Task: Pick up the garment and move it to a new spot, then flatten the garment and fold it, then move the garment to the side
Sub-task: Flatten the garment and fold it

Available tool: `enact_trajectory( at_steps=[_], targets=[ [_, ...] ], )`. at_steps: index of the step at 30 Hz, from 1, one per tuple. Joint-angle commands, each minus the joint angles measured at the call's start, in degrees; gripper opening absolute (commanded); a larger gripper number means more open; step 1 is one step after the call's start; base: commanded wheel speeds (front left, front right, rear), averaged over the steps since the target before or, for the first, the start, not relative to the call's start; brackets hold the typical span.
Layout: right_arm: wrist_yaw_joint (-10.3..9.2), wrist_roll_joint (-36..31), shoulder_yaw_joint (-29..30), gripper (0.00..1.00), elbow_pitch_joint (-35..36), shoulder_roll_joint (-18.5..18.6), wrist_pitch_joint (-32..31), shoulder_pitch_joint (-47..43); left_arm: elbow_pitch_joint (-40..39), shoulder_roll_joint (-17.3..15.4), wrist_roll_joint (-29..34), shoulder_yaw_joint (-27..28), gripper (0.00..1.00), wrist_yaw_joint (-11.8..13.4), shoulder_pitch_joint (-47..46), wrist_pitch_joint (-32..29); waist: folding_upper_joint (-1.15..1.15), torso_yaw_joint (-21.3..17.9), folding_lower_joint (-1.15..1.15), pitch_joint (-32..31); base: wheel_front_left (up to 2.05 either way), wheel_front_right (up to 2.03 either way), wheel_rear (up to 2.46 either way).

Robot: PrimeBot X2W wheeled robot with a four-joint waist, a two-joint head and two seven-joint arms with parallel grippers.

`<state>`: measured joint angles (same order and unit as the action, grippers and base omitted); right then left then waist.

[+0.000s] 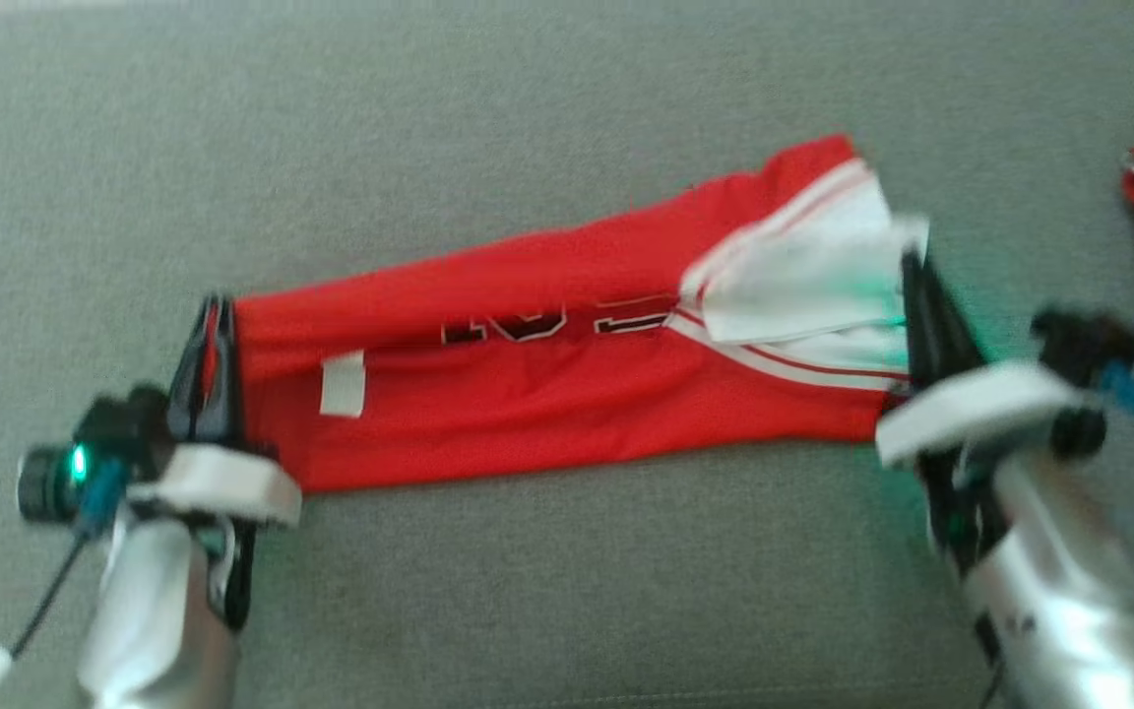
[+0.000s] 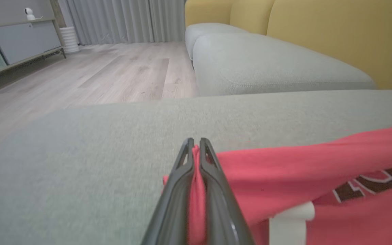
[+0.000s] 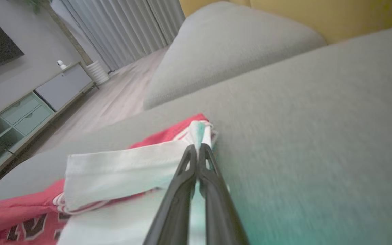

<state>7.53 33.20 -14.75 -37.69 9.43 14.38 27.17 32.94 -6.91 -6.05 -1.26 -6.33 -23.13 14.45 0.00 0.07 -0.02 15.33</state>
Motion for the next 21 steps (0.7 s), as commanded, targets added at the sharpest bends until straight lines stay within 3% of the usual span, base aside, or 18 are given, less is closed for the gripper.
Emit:
enact_trajectory(
  at_steps=[1, 2, 3, 4, 5, 11, 14, 21],
  targets=[
    [-0.04, 0.94, -1.05, 0.00, 2.23, -0.90, 0.62, -0.41, -1.77, -1.17, 0.24, 2.87, 0.00, 0.93, 0.39, 0.55, 0.00, -0.70, 0.02, -0.94, 0.00, 0.00, 0.00],
    [-0.04, 1.55, -1.05, 0.00, 2.12, -1.14, 0.62, -1.82, -1.80, -0.70, 0.14, 3.24, 0.12, 1.05, 1.55, 0.55, 0.00, -0.75, 0.02, -1.15, 0.00, 0.00, 0.00],
    [-0.04, 2.12, -1.23, 0.29, 1.79, -1.32, 0.62, -2.91, -1.92, -0.20, 0.24, 3.44, 0.40, 1.30, 2.62, 0.55, 0.00, -0.74, 0.02, -1.32, 0.00, 0.00, 0.00],
    [-0.04, 2.55, -1.29, 0.87, 1.65, -1.44, 0.62, -3.59, -2.19, 0.30, 0.29, 3.73, 0.85, 1.71, 3.54, 0.55, 0.00, -0.70, 0.02, -1.45, 0.00, 0.00, 0.00],
    [-0.04, 2.91, -1.02, 1.00, 1.78, -1.59, 0.62, -4.00, -2.56, 0.81, 0.17, 4.23, 1.00, 2.27, 4.39, 0.55, 0.00, -0.67, 0.02, -1.55, 0.00, 0.00, 0.00],
    [-0.04, 0.63, 0.99, 1.00, 3.07, -1.63, 0.62, -3.44, -6.79, 2.98, 0.31, 6.46, 1.00, 6.02, 8.86, 0.55, 0.00, 0.18, 0.02, -1.30, 0.00, 0.00, 0.00],
    [-0.04, -2.40, 2.05, 1.00, 1.63, -1.35, 0.62, -1.78, -8.82, 3.60, -0.27, 6.82, 1.00, 6.64, 10.81, 0.55, 0.00, 1.12, 0.02, -1.02, 0.00, 0.00, 0.00],
    [-0.04, -6.63, 4.19, 1.00, -10.66, -1.35, -1.93, 3.36, -10.08, 3.99, -1.86, 3.05, 1.00, 6.45, 13.62, 0.55, 0.00, 5.26, 0.02, -1.44, 0.00, 0.00, 0.00]
  ],
)
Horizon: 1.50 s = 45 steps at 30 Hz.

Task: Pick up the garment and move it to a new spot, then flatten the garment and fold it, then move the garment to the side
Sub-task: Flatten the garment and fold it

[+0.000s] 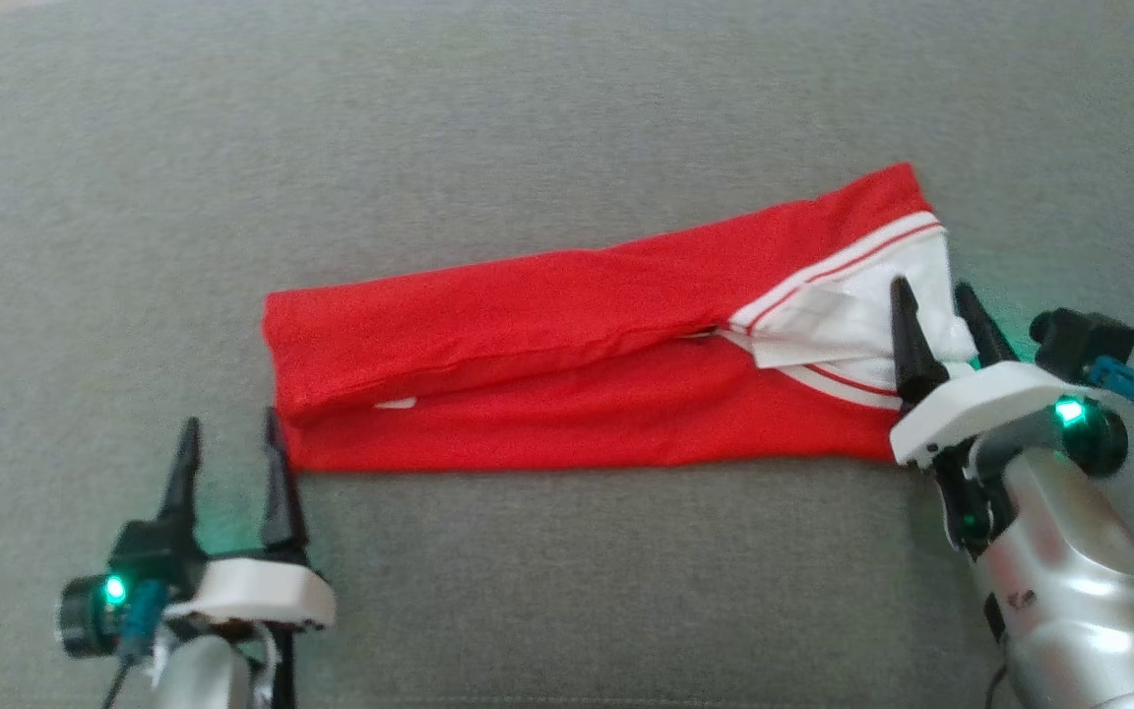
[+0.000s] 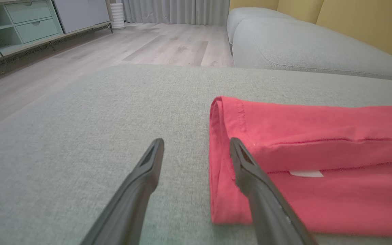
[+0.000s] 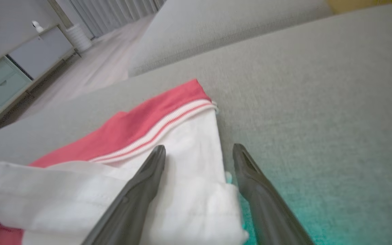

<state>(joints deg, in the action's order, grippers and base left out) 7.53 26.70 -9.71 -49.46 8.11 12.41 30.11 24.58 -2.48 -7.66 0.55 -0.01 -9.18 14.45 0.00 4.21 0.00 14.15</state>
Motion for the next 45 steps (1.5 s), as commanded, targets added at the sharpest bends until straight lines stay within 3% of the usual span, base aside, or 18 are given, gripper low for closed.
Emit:
enact_trajectory(
  at_steps=[1, 4, 9, 10, 11, 12, 17, 20, 27, 32, 40, 45],
  targets=[
    [-0.04, -0.53, -0.61, 1.00, -1.08, -0.08, -1.01, 0.70, -1.67, -0.43, -0.59, 0.30, 1.00, 0.18, -0.16, 0.55, 0.00, 1.81, 0.00, -0.42, 0.00, 0.00, 0.00],
    [-0.04, -0.38, 0.02, 1.00, -5.93, -0.99, -3.09, 0.71, -1.54, -0.42, -1.32, -1.88, 1.00, 0.55, 0.27, 0.55, 0.00, 3.54, 0.00, -0.87, 0.00, 0.00, 0.00],
    [-0.04, 1.73, -2.59, 1.00, -7.55, -2.80, -4.56, -1.13, -1.55, -0.41, -1.97, -2.54, 1.00, 1.16, 1.22, 0.55, 0.00, 4.42, 0.00, -1.70, 0.00, 0.00, 0.00],
    [-0.04, 2.42, -4.09, 0.93, -6.98, -3.19, -4.77, -1.80, -1.55, -0.41, -1.99, -2.49, 1.00, 1.23, 1.48, 0.55, 0.00, 4.41, 0.00, -1.91, 0.00, 0.00, 0.00],
    [-0.04, 3.31, -5.57, 0.54, -6.45, -3.52, -5.27, -2.58, -1.51, -0.41, -1.97, -2.37, 1.00, 1.30, 1.75, 0.55, 0.00, 4.29, 0.00, -2.22, 0.00, 0.00, 0.00],
    [-0.04, 4.19, -7.10, 0.00, -5.81, -3.74, -5.69, -3.32, -1.44, -0.41, -1.94, -2.24, 1.00, 1.36, 2.04, 0.55, 0.00, 4.13, 0.00, -2.54, 0.00, 0.00, 0.00],
    [-0.04, 8.02, -8.55, 0.00, -3.95, -2.62, -2.22, -4.19, -1.35, -0.41, -2.17, -2.26, 1.00, 1.55, 2.65, 0.55, 0.00, 2.81, 0.00, -3.73, 0.00, 0.00, 0.00],
    [-0.04, 9.31, -5.83, 0.00, -3.89, -0.96, 1.27, -2.99, -1.54, -0.41, -2.14, -2.98, 1.00, 1.43, 2.84, 0.55, 0.00, 0.75, 0.00, -4.77, 0.00, 0.00, 0.00],
    [-0.04, 8.96, -1.29, 0.00, -0.79, 1.58, 2.53, -2.17, -1.18, -0.40, -3.15, -5.26, 1.00, 1.38, 2.79, 0.55, 0.00, -3.84, 0.00, -5.97, 0.00, 0.00, 0.00],
    [-0.04, 7.23, -3.23, 0.00, 5.91, -0.15, 2.57, -2.05, -0.55, -0.40, -4.11, -7.22, 1.00, 1.75, 2.31, 0.55, 0.00, -4.74, 0.00, -6.13, 0.00, 0.00, 0.00],
    [-0.04, 10.77, -16.13, 0.00, 15.04, -3.97, 0.56, -2.89, 1.23, -0.40, -4.90, -11.02, 1.00, 1.82, 1.97, 0.55, 0.00, 2.74, 0.00, -6.52, 0.00, 0.00, 0.00],
    [-0.04, 13.32, -20.85, 0.00, 14.61, -4.90, -0.32, -2.61, 1.94, -0.40, -5.22, -12.44, 1.00, 1.83, 2.65, 0.55, 0.00, 9.78, 0.00, -6.82, 0.00, 0.00, 0.00]
  ],
)
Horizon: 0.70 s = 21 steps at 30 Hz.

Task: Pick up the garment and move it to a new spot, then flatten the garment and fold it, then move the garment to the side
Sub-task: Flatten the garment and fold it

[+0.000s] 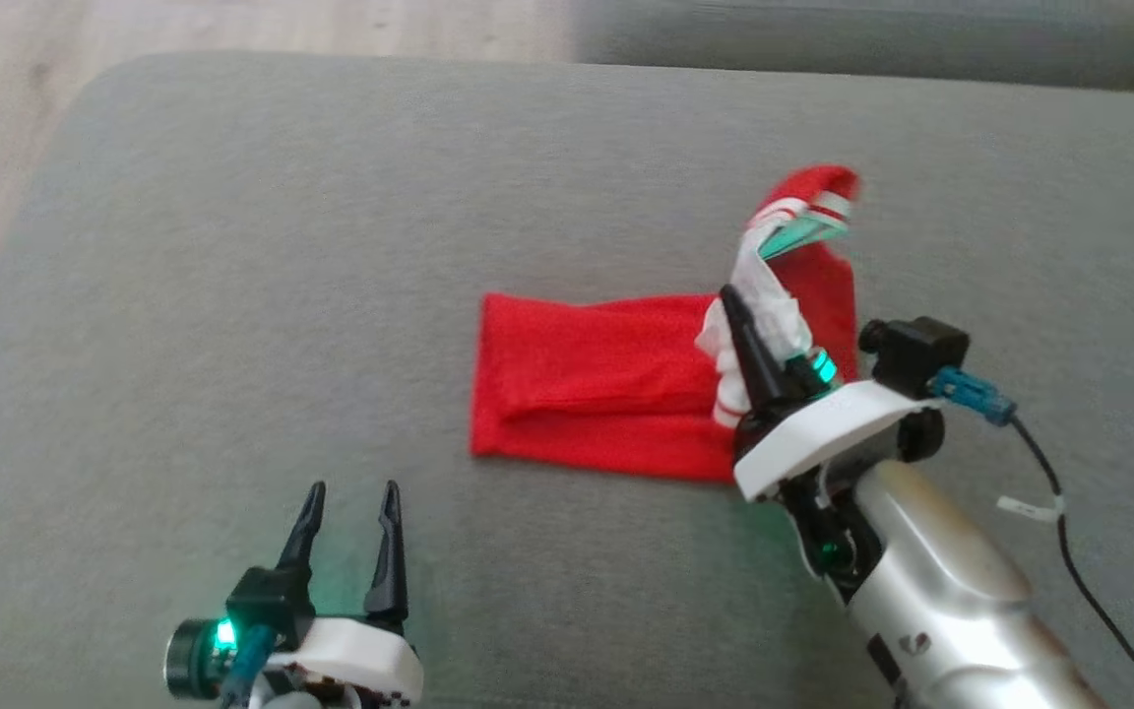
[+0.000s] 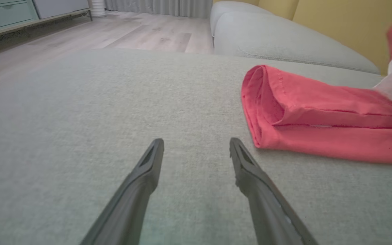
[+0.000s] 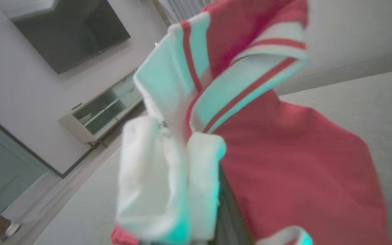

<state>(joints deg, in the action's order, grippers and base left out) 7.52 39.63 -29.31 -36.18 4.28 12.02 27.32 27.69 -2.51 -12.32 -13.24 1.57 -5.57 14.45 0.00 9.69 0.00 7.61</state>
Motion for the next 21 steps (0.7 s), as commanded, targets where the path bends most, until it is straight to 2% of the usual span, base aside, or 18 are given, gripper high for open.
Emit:
enact_trajectory(
  at_steps=[1, 5, 6, 7, 8, 11, 15, 17, 21],
  targets=[
    [-0.03, 0.70, -1.97, 0.00, 0.72, -1.16, 0.00, 0.31, -1.06, -0.37, -0.72, 1.05, 1.00, 0.25, -0.77, 0.55, 0.00, 5.72, 0.00, -0.31, 0.00, 0.00, 0.00],
    [-0.03, 1.53, -4.04, 0.00, -1.39, -1.33, 0.06, 0.96, -0.90, -0.37, -1.16, 0.61, 1.00, 0.52, -0.07, 0.55, 0.00, 8.74, 0.00, -0.39, 0.00, 0.00, 0.00],
    [-0.03, 2.18, -4.81, 0.20, -1.80, -1.35, 0.21, 1.20, -0.80, -0.37, -1.27, 0.54, 1.00, 0.58, 0.12, 0.55, 0.00, 9.43, 0.00, -0.38, 0.00, 0.00, 0.00],
    [-0.03, 3.11, -5.64, 0.67, -2.10, -1.36, 0.36, 1.41, -0.70, -0.37, -1.28, 0.52, 1.00, 0.62, 0.24, 0.55, 0.00, 10.03, 0.00, -0.37, 0.00, 0.00, 0.00],
    [-0.03, 4.03, -6.46, 1.00, -2.32, -1.37, 0.56, 1.67, -0.64, -0.37, -1.34, 0.54, 1.00, 0.66, 0.28, 0.55, 0.00, 10.46, 0.00, -0.35, 0.00, 0.00, 0.00],
    [-0.03, 7.05, -7.55, 1.00, -2.38, -1.38, 1.68, 2.55, -0.76, -0.37, -1.28, 0.99, 1.00, 1.09, 0.06, 0.55, 0.00, 10.63, 0.00, -0.40, 0.00, 0.00, 0.00],
    [-0.03, 6.74, -5.77, 1.00, -4.36, -1.39, 2.76, 3.62, -1.60, -0.37, -0.33, 2.38, 1.00, 1.48, -0.36, 0.55, 0.00, 7.59, 0.00, -0.89, 0.00, 0.00, 0.00],
    [-0.03, 4.45, -2.53, 1.00, -5.44, -1.39, 2.91, 3.92, -2.13, -0.37, 0.42, 3.09, 1.00, 1.40, -0.56, 0.55, 0.00, 5.23, 0.00, -1.14, 0.00, 0.00, 0.00],
    [-0.03, -3.41, 8.11, 1.00, -4.51, -1.30, 2.95, 1.52, -3.23, -0.37, 1.04, 4.23, 1.00, 1.59, -0.99, 0.55, 0.00, 0.22, 0.00, -1.65, 0.00, 0.00, 0.00]
  ],
)
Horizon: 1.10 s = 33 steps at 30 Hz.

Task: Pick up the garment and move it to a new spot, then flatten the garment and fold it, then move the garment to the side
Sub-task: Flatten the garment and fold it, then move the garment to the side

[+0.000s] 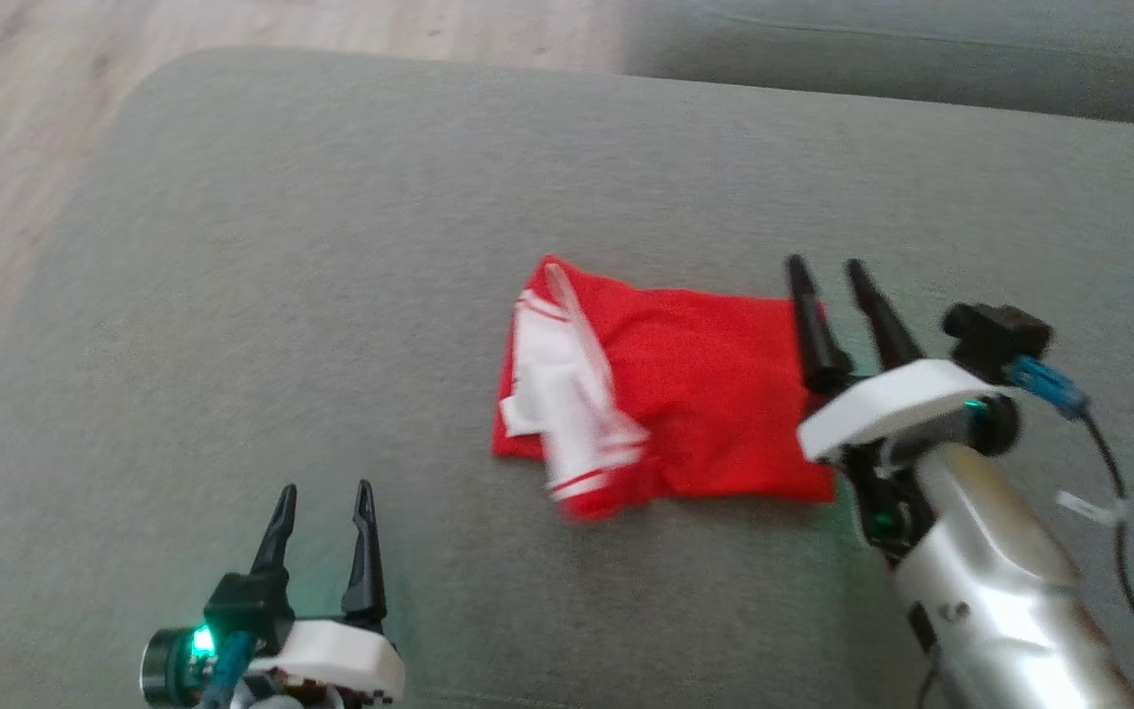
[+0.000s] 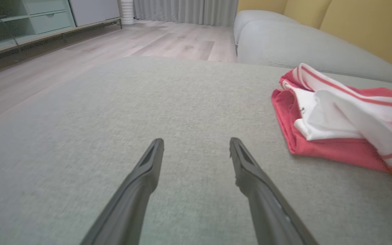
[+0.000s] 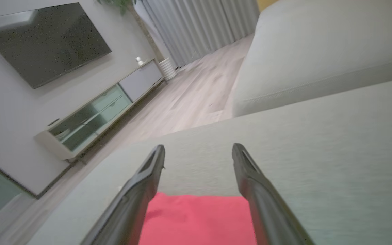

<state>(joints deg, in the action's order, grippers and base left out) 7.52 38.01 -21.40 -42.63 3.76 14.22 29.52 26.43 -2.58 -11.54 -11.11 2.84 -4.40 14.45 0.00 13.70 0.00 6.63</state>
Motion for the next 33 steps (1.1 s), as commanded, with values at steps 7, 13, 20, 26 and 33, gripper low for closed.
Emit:
enact_trajectory(
  at_steps=[7, 13, 20, 26, 33],
  targets=[
    [-0.03, -17.00, 15.52, 1.00, 6.67, -0.76, 0.76, -8.47, -2.79, -0.30, 1.72, 3.88, 1.00, 0.82, -2.39, 0.55, 0.00, -10.35, 0.00, -1.25, 0.00, 0.00, 0.00],
    [-0.03, -22.79, 20.17, 1.00, 10.22, -0.86, 0.77, -14.27, -3.78, -0.30, 4.09, 6.19, 1.00, 2.09, -0.16, 0.55, 0.00, -12.96, 0.00, -2.50, 0.00, 0.00, 0.00],
    [-0.03, -21.94, 19.72, 1.00, 10.10, -0.87, 0.77, -18.31, -5.46, -0.30, 5.20, 7.10, 1.00, 2.31, 3.49, 0.55, 0.00, -13.27, 0.00, -3.35, 0.00, 0.00, 0.00],
    [-0.03, -20.88, 17.54, 1.00, 9.93, -0.88, 0.77, -17.11, -5.58, -0.30, 5.11, 6.15, 1.00, 1.83, 2.60, 0.55, 0.00, -11.63, 0.00, -2.31, 0.00, 0.00, 0.00],
    [-0.03, -17.99, 9.70, 1.00, 7.73, -0.88, 0.77, -12.05, -5.91, -0.30, 4.77, 3.07, 1.00, 1.08, 0.74, 0.55, 0.00, -7.91, 0.00, -0.33, 0.00, 0.00, 0.00]
  ],
)
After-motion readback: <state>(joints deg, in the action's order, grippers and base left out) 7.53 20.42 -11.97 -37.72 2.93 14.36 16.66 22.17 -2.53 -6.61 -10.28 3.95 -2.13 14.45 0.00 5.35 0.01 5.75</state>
